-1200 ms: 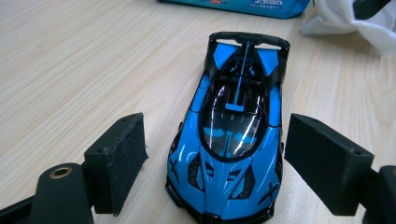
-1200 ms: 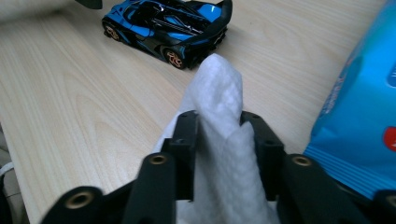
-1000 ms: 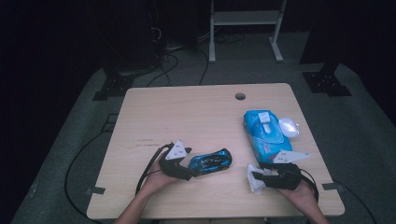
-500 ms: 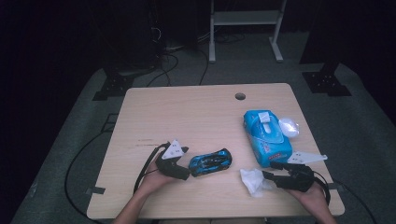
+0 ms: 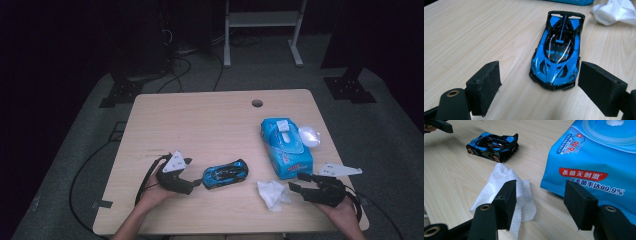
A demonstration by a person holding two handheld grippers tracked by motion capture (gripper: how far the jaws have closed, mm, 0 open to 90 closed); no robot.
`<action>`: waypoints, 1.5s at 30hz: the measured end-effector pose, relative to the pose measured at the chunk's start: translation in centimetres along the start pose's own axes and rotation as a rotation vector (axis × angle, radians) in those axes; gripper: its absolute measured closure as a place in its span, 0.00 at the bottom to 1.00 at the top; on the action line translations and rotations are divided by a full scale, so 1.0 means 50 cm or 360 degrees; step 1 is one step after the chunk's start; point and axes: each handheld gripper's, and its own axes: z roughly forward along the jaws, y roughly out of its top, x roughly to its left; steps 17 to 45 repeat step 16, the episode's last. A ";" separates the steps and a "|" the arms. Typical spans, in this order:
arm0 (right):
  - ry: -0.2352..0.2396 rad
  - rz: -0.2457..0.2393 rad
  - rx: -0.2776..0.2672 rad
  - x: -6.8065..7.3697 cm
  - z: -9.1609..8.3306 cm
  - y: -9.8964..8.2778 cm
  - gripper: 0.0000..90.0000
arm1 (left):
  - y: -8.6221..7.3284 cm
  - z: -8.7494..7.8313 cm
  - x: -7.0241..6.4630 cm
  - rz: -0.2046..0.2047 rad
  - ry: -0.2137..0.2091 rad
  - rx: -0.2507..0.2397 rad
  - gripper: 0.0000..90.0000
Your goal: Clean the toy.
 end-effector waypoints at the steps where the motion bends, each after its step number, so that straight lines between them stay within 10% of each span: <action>1: 0.0000 0.0000 0.0000 0.000 0.000 0.000 0.47 | -0.002 -0.004 0.000 0.0004 0.0006 0.0004 0.20; 16: -0.0043 0.0053 -0.0038 -0.011 -0.003 -0.014 0.43 | -0.063 -0.051 0.005 -0.0076 0.0072 0.0008 0.19; 45: -0.0043 0.0053 -0.0038 -0.011 -0.003 -0.014 0.43 | -0.063 -0.051 0.005 -0.0076 0.0072 0.0008 0.19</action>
